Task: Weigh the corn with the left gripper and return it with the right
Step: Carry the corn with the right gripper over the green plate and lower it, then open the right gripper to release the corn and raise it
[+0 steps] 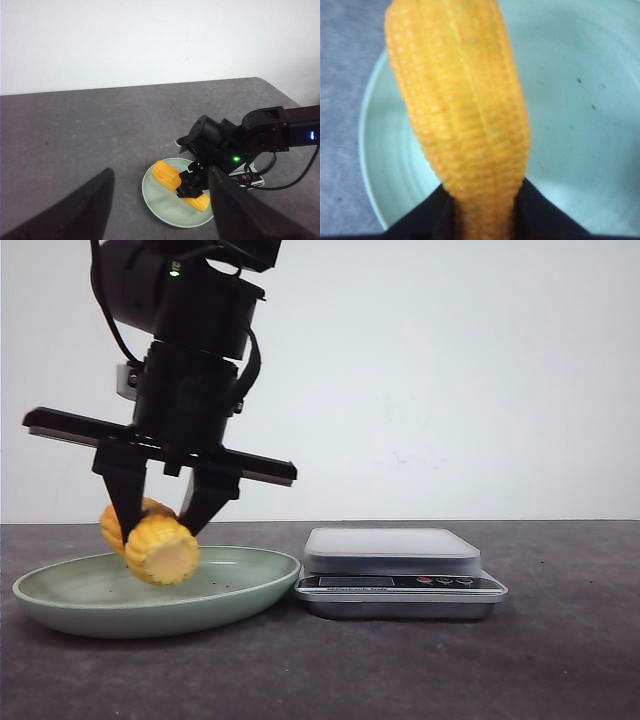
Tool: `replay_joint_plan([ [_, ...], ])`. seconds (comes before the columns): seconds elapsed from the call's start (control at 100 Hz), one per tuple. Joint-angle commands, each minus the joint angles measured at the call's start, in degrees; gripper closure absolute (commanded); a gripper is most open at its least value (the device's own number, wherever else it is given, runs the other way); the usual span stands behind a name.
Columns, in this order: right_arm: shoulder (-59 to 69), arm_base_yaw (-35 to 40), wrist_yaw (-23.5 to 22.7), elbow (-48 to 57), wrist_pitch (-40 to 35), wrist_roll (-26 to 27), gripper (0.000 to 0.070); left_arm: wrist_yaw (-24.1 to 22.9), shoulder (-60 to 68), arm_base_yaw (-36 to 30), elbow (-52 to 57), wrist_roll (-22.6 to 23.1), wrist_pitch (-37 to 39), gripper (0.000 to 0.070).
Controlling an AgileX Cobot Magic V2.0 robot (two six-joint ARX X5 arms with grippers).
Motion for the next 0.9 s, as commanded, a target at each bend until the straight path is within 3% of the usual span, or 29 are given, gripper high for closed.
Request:
replay_joint_plan([
  [0.0, 0.9, 0.3, 0.0, 1.0, 0.4, 1.8, 0.0352, -0.1, 0.2, -0.5, 1.1, -0.1, -3.1, 0.0352],
  [0.05, 0.9, 0.2, -0.5, 1.0, 0.4, 2.0, 0.0117, -0.1, 0.2, -0.5, 1.1, -0.1, -3.1, 0.0352],
  [0.1, 0.9, 0.2, -0.5, 1.0, 0.5, 1.9, 0.0000, -0.1, 0.2, -0.5, 1.1, -0.1, -3.1, 0.0352],
  [0.32, -2.2, -1.5, 0.8, 4.7, -2.1, -4.5, 0.0000, -0.1, 0.2, -0.5, 1.1, -0.1, -3.1, 0.0352],
  [0.45, -7.0, -2.0, 7.4, 10.0, -7.4, -10.1, 0.0001, -0.2, 0.2, -0.5, 1.1, -0.1, -3.1, 0.0352],
  [0.52, -10.6, -1.6, 12.6, 11.7, -8.7, -13.9, 0.0146, -0.2, 0.2, -0.5, 1.1, -0.1, -3.1, 0.0352],
  [0.62, -17.1, 1.0, 22.8, 12.0, -7.6, -21.0, 0.0481, -0.8, 0.2, -0.5, 1.0, -0.1, -3.1, 0.0352],
  [0.7, -21.6, 3.4, 30.3, 12.0, -5.9, -25.6, 0.0687, -2.5, 0.2, -0.5, 1.0, -0.8, -3.1, 0.0352],
  [0.76, -25.0, 5.5, 33.2, 12.0, -3.6, -29.4, 0.0699, -4.5, 0.2, -0.5, 1.0, -1.6, -3.1, 0.0352],
  [0.89, -31.2, 9.9, 32.8, 11.9, 1.6, -35.8, 0.0697, -8.4, 0.2, -0.5, 0.8, -1.5, -3.1, 0.0352],
])
